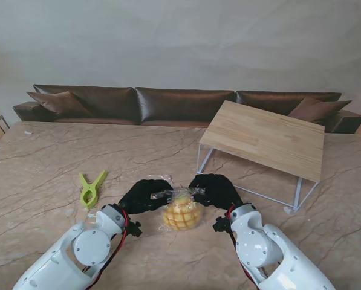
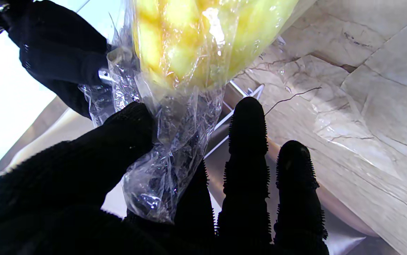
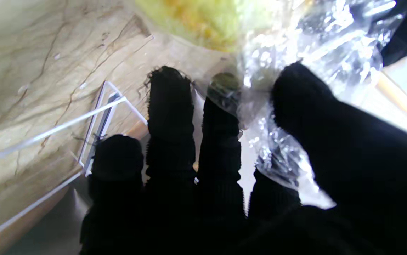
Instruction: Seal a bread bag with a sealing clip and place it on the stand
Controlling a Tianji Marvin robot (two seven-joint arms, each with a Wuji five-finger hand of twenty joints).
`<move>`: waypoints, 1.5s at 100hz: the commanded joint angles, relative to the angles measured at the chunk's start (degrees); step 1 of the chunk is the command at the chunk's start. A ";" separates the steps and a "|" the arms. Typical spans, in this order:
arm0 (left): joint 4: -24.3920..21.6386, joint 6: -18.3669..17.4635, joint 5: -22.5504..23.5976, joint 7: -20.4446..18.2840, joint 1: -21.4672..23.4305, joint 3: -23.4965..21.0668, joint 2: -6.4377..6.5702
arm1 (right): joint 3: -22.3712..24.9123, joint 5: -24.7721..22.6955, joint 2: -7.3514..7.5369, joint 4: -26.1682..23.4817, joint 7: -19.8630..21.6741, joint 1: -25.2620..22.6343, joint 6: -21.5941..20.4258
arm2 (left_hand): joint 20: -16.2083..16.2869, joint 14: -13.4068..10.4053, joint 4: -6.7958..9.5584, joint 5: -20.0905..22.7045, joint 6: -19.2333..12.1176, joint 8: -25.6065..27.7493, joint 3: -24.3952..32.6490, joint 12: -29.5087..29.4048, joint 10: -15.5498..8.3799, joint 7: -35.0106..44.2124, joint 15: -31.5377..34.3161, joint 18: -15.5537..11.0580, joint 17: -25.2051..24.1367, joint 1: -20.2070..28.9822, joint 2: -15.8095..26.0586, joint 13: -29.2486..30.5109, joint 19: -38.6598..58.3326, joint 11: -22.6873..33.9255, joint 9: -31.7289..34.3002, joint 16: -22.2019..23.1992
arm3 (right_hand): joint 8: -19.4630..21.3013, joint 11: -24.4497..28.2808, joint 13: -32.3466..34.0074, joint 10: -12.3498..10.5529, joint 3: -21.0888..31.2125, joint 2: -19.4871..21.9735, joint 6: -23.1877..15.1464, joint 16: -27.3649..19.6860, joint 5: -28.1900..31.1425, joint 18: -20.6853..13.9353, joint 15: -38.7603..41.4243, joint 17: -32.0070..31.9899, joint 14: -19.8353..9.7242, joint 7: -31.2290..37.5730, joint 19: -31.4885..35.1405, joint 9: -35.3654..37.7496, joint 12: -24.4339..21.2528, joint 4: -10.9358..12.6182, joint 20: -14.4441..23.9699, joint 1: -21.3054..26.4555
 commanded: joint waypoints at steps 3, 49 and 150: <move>0.40 -0.60 -0.19 -0.06 0.31 -0.06 0.02 | -0.08 2.03 -0.75 0.13 2.36 0.27 -0.72 | -0.31 -0.72 -0.31 -0.11 -1.07 -0.66 0.47 0.46 -2.42 1.42 0.74 -0.17 -0.41 -1.37 -0.99 0.99 1.45 2.57 0.89 1.09 | -0.39 -2.04 -3.23 0.05 -1.93 1.36 2.27 -0.85 -4.97 0.36 -4.03 -3.65 -0.47 -4.69 -1.25 -3.59 -0.14 -0.44 0.24 -1.17; 0.40 -2.23 0.24 -3.37 0.43 -2.09 1.07 | -2.29 7.85 -2.90 7.28 -2.17 3.39 -8.87 | -1.70 -1.86 0.99 -5.38 0.47 0.17 -0.81 -2.27 -1.06 -9.00 -8.34 -1.50 -2.95 -3.85 0.05 -4.98 -2.65 -11.25 -6.13 -3.54 | 9.45 2.85 8.44 3.84 2.21 2.04 -1.68 1.69 3.03 -2.34 5.15 9.51 -0.18 1.55 5.66 7.64 2.84 1.24 -2.26 7.35; 19.45 -2.86 22.75 -7.56 -9.48 -21.53 6.05 | -3.13 8.40 -2.86 7.38 -0.95 4.46 -6.60 | -14.11 -13.39 9.02 -12.48 0.53 -2.55 16.24 -42.39 -2.05 -30.63 -32.76 -12.37 -16.59 22.72 4.67 -30.82 -29.52 -18.13 -37.31 -27.90 | 11.01 3.15 7.93 4.22 3.65 1.03 -1.70 4.75 3.44 -1.86 8.21 9.13 0.91 0.76 6.24 7.43 5.89 1.00 -0.59 7.22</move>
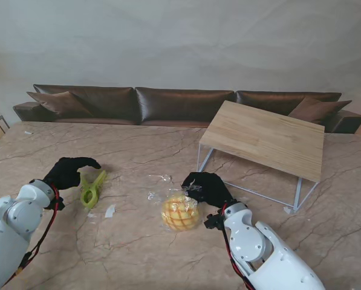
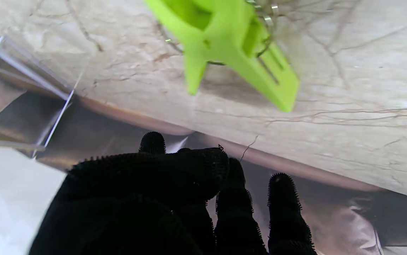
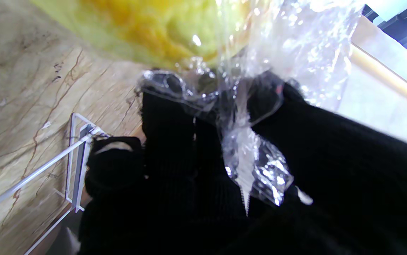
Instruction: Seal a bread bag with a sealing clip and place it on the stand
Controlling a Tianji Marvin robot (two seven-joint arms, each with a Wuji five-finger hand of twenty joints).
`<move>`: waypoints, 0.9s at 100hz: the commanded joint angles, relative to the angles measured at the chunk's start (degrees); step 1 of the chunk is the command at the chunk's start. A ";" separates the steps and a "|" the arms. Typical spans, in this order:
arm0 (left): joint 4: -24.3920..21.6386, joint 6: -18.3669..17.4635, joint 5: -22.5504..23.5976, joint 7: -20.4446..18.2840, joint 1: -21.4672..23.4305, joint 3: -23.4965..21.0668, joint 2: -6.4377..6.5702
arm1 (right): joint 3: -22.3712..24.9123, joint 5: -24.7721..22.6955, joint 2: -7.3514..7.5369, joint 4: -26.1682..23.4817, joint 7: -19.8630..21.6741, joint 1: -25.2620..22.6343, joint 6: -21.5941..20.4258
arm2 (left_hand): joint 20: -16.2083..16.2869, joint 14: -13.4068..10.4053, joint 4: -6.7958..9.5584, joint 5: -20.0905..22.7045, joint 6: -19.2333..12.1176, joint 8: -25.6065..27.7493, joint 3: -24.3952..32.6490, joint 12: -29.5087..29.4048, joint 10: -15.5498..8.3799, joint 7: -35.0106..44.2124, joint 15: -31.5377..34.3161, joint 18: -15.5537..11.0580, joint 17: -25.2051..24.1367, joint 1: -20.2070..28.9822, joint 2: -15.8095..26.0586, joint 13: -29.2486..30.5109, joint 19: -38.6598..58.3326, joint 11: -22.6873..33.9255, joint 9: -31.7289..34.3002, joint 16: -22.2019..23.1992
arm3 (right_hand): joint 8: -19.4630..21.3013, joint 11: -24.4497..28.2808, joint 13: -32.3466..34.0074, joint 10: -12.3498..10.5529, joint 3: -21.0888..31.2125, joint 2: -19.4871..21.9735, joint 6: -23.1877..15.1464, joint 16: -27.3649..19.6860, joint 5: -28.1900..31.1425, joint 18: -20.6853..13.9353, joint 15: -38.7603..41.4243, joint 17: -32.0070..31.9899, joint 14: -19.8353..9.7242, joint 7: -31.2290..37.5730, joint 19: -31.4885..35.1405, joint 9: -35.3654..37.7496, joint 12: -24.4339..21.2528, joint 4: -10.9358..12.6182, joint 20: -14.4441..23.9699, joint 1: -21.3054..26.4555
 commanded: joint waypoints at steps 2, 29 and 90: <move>1.81 0.02 0.60 -0.23 -1.63 0.78 0.56 | -0.28 -0.12 -0.11 -0.49 0.16 -0.01 0.33 | -2.17 -2.09 1.64 -0.53 -1.67 -0.75 2.70 -0.59 -1.99 -0.87 0.22 -2.33 -1.29 4.03 -0.39 -3.06 -3.24 -0.21 -1.90 -1.02 | 1.50 1.60 1.59 0.60 2.45 -0.21 -2.87 0.84 1.41 -0.75 1.49 0.23 0.55 0.75 1.80 1.74 0.73 1.00 0.89 1.39; 8.39 1.35 3.71 -0.58 -5.27 3.84 1.69 | -1.03 0.13 -0.05 0.01 0.92 0.73 0.03 | -2.62 -1.37 1.39 -2.46 0.45 -1.57 0.69 -0.71 -1.22 -2.45 2.15 -3.38 -1.95 3.40 -0.48 -7.54 -11.96 -0.37 -2.26 -0.54 | 1.61 1.66 1.46 0.46 2.55 -0.27 -3.34 1.01 1.51 -0.77 1.79 0.25 0.55 0.84 1.78 1.64 0.76 0.97 1.06 1.37; 6.94 1.52 14.95 8.08 0.95 4.33 2.85 | -2.42 1.22 -0.32 1.24 1.07 1.67 -1.77 | 7.68 5.11 -6.67 -2.55 -2.16 19.47 -6.65 22.40 -2.54 27.80 14.77 1.01 -1.48 -32.16 -14.13 5.20 5.39 16.33 9.71 16.51 | 1.14 1.68 1.37 0.14 2.60 -0.14 -3.62 1.11 1.39 -0.53 1.93 -0.02 0.48 0.64 1.57 1.64 0.66 0.94 1.29 1.25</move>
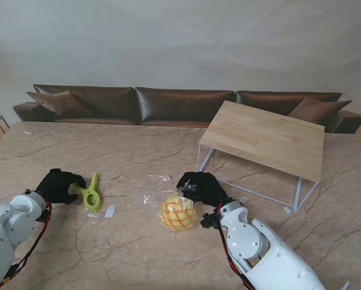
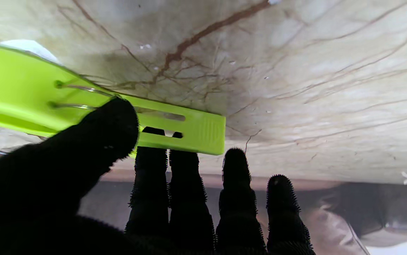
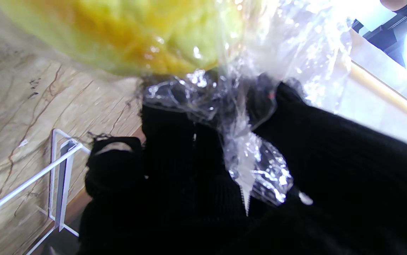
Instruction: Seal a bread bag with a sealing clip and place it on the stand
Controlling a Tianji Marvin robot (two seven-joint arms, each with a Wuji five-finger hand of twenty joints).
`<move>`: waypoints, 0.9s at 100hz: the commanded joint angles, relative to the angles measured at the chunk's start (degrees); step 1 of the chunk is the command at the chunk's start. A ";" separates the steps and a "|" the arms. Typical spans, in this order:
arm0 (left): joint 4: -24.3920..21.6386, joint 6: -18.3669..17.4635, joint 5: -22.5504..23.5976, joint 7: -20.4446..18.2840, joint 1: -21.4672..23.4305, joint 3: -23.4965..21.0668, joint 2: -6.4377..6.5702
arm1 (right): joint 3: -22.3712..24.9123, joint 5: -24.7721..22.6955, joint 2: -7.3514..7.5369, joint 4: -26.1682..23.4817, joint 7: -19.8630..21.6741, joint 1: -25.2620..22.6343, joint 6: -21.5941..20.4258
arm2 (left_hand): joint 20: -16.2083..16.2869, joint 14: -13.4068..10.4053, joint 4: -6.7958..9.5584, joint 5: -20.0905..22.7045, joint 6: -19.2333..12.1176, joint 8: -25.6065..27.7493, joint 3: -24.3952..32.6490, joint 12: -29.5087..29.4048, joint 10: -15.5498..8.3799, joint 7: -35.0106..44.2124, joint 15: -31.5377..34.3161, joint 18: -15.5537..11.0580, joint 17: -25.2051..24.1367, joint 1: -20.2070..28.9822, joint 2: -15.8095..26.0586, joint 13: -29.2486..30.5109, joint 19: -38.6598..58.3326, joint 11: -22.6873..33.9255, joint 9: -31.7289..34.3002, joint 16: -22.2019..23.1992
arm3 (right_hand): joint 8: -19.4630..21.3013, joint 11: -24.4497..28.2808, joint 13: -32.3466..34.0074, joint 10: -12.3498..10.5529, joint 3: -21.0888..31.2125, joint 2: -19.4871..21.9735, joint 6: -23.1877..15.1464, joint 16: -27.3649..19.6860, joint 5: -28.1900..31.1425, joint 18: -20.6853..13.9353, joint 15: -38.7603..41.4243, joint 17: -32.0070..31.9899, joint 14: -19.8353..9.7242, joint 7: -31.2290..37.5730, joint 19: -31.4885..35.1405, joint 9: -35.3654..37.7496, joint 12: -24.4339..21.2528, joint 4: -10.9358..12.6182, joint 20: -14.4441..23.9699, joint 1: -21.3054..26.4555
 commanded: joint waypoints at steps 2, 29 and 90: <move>0.55 0.96 1.40 1.75 1.26 0.78 -0.54 | -0.23 -0.07 -0.31 -0.28 -0.03 -0.46 -0.28 | 1.27 1.58 -2.45 0.84 -2.76 4.79 0.12 4.43 -2.30 6.04 4.30 2.02 -0.37 -4.17 -3.62 5.76 5.27 4.66 4.53 5.37 | 0.64 1.27 1.37 0.14 1.98 -0.14 -2.86 0.45 1.36 -0.51 1.17 0.13 0.51 0.60 1.54 1.64 0.32 0.85 0.73 1.21; -2.31 5.34 4.13 7.83 5.53 0.68 -1.09 | -0.38 -0.45 -0.23 -0.16 0.00 -0.44 -0.88 | 4.29 5.73 -4.74 11.67 -4.77 8.74 -2.99 10.21 -1.38 14.39 19.53 7.32 4.84 -11.34 -6.38 21.68 15.94 11.31 18.43 18.56 | 0.23 1.20 1.32 0.07 2.06 -0.12 -2.88 0.48 1.40 -0.45 1.23 0.10 0.59 0.66 1.60 1.62 0.16 0.83 0.82 1.17; -13.33 5.54 7.26 17.00 15.97 -8.95 -2.67 | -0.88 -0.38 -0.27 -0.05 0.05 -0.25 -1.16 | 0.44 -1.26 -1.97 -6.86 3.83 -11.97 -6.11 -8.13 1.30 -17.80 -6.68 -4.23 -0.04 -12.42 -3.31 -8.05 6.83 -9.35 -12.14 -0.50 | -0.15 1.39 1.76 0.33 2.21 -0.21 -2.66 0.40 1.60 -0.51 1.44 0.51 0.59 0.94 1.72 1.94 -0.09 0.75 0.84 0.95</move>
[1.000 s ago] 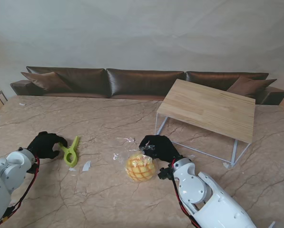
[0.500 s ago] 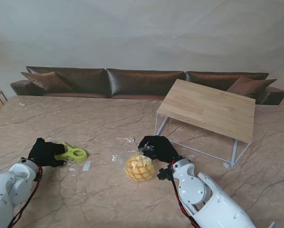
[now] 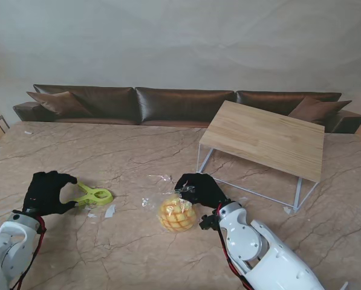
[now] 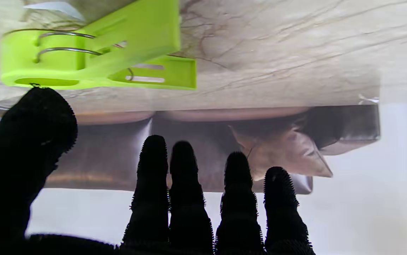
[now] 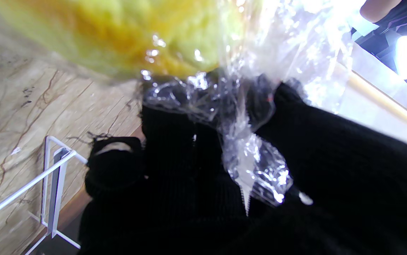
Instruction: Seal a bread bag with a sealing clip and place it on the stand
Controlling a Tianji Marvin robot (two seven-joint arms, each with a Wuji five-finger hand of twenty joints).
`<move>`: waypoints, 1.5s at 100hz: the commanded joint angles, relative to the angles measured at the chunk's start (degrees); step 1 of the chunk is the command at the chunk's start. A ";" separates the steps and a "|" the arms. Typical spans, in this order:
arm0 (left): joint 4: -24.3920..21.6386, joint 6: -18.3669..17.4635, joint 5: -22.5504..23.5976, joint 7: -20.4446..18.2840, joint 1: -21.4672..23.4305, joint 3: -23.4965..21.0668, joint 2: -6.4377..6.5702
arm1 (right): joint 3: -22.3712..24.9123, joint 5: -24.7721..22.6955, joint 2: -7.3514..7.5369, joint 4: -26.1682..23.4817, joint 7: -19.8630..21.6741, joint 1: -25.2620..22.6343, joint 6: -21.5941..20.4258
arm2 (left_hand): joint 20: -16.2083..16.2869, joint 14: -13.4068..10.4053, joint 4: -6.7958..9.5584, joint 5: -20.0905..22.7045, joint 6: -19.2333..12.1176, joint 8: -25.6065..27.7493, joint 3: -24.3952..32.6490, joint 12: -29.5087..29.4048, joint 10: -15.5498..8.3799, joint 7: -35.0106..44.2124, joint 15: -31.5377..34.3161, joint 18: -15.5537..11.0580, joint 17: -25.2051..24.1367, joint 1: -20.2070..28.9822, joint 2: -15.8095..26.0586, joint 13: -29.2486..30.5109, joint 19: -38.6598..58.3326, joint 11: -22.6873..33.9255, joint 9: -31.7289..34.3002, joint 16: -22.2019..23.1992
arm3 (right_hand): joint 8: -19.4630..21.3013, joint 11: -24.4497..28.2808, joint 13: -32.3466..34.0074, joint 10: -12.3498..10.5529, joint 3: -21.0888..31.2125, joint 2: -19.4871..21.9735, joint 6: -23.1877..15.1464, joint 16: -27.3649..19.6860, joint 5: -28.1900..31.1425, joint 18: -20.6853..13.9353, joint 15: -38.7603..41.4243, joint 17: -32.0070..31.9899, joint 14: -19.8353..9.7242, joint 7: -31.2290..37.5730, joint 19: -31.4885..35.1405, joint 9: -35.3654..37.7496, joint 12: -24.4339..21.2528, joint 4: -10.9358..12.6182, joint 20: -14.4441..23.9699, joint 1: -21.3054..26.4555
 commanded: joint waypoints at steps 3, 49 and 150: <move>-0.92 -1.68 0.45 -2.82 0.38 -0.11 -0.11 | -0.30 0.02 -0.28 -0.40 0.10 -0.26 0.13 | -4.47 -3.83 1.34 -2.28 2.39 -7.45 0.79 -7.80 1.72 -8.25 -5.65 -4.05 -1.18 0.09 0.02 -5.26 -6.97 -6.03 -5.77 -8.25 | -0.15 1.23 1.81 0.33 2.22 -0.21 -2.52 0.38 1.58 -0.51 0.89 0.59 0.61 0.96 1.73 1.97 -0.08 0.75 0.81 0.96; 1.41 -5.53 0.94 -9.01 -2.83 4.05 1.08 | 0.20 0.38 -0.08 -1.37 0.68 -0.93 0.43 | -9.22 -6.87 1.45 -0.24 1.76 -13.76 1.23 -16.91 2.83 -18.54 -7.87 -5.25 -0.77 1.36 0.05 -5.87 -16.55 -8.67 -8.16 -18.00 | -0.33 1.42 1.97 0.40 2.34 -0.22 -2.18 0.63 1.51 -0.53 1.49 0.76 0.66 0.93 1.87 1.98 -0.06 0.71 0.78 0.92; 11.85 -4.18 -0.05 -13.48 -12.35 14.44 2.62 | 0.26 1.50 -0.26 -1.33 0.67 -0.92 -0.06 | -6.36 -6.52 5.84 6.05 -0.37 -12.58 5.14 -16.47 1.87 -16.14 -5.86 -2.54 -1.37 8.20 9.45 -1.15 -15.59 -7.78 -2.86 -17.35 | -0.38 2.17 1.89 0.46 2.63 0.11 -1.78 1.20 1.34 0.24 2.41 -0.06 0.85 0.89 1.75 1.77 0.31 0.54 0.76 0.68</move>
